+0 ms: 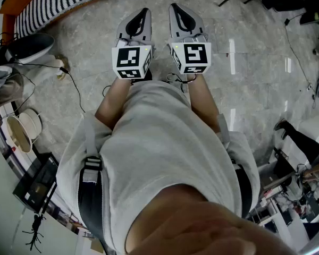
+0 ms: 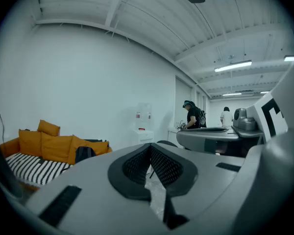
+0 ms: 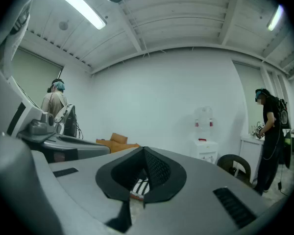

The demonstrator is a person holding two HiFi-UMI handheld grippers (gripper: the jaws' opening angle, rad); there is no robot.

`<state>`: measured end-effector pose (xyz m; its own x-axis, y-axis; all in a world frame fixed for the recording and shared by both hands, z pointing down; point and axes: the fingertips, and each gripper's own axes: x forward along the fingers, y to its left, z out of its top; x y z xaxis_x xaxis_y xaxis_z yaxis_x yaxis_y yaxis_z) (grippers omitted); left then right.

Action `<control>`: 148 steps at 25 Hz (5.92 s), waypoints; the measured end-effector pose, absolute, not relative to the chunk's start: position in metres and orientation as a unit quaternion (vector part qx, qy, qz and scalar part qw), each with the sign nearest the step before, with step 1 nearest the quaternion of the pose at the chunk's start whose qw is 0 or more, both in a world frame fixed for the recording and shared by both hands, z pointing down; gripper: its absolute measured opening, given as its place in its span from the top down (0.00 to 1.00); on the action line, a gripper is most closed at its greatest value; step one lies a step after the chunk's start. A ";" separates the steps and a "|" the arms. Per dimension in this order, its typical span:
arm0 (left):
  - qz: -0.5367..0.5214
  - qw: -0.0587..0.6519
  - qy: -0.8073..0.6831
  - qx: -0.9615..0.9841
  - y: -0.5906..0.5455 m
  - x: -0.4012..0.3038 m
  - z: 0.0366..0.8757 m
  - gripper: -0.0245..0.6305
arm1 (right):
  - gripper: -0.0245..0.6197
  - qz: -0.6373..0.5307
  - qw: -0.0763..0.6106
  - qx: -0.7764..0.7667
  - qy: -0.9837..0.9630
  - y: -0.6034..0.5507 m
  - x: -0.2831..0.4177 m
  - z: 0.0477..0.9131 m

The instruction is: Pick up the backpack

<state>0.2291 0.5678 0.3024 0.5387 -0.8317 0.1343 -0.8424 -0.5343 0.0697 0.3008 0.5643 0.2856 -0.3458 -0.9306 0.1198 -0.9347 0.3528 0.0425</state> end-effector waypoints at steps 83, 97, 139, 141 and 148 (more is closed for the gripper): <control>0.208 0.135 -0.503 0.828 0.066 -0.048 0.402 0.94 | 0.90 -0.011 0.221 0.488 -0.845 0.045 0.041 0.362; 0.222 0.171 -0.498 0.821 -0.029 -0.067 0.444 0.94 | 0.90 0.064 0.266 0.492 -0.826 -0.043 0.043 0.413; 0.313 0.271 -0.367 0.833 -0.305 -0.104 0.633 0.94 | 0.90 0.244 0.355 0.493 -0.756 -0.290 0.000 0.623; 0.333 0.259 -0.345 0.838 -0.308 -0.099 0.642 0.94 | 0.90 0.253 0.359 0.495 -0.750 -0.294 0.002 0.632; 0.335 0.299 -0.328 0.831 -0.332 -0.120 0.668 0.94 | 0.90 0.264 0.373 0.521 -0.721 -0.309 0.008 0.651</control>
